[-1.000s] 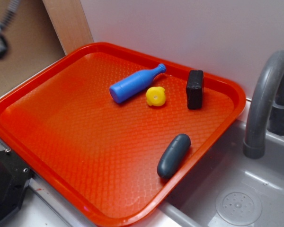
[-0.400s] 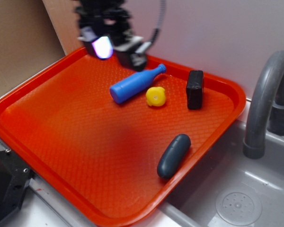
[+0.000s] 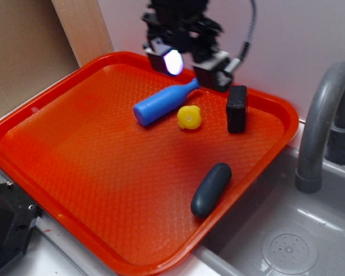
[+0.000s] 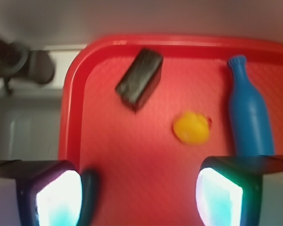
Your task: Grab the black box.
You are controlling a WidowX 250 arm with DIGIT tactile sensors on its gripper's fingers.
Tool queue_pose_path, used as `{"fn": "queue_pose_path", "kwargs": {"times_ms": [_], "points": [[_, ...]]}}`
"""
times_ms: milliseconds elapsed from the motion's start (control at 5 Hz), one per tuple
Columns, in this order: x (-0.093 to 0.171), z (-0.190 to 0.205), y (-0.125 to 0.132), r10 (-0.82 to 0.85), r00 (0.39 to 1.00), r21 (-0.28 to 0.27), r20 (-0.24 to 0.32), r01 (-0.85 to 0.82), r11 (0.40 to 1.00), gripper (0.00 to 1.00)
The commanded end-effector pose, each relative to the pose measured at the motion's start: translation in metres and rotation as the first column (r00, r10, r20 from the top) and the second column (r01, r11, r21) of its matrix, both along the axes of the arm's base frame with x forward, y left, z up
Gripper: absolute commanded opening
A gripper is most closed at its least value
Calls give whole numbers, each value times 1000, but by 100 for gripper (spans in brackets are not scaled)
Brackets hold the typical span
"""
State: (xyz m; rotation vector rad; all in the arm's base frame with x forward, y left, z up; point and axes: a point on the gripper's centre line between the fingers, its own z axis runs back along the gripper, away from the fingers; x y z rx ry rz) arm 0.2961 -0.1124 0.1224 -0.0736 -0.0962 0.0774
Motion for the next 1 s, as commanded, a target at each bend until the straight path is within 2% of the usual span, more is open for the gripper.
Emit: {"fn": "queue_pose_path", "kwargs": {"times_ms": [0,200,600,800], "points": [[33,-1,-18,246,963,-75,109,-239,968,100],[45,-8,-8,435,885,-86,167,-426,900,100],[59,-39,1,428,895,-61,124,-424,904,100],[60,-59,-4,313,947,-146,73,-301,942,100]]}}
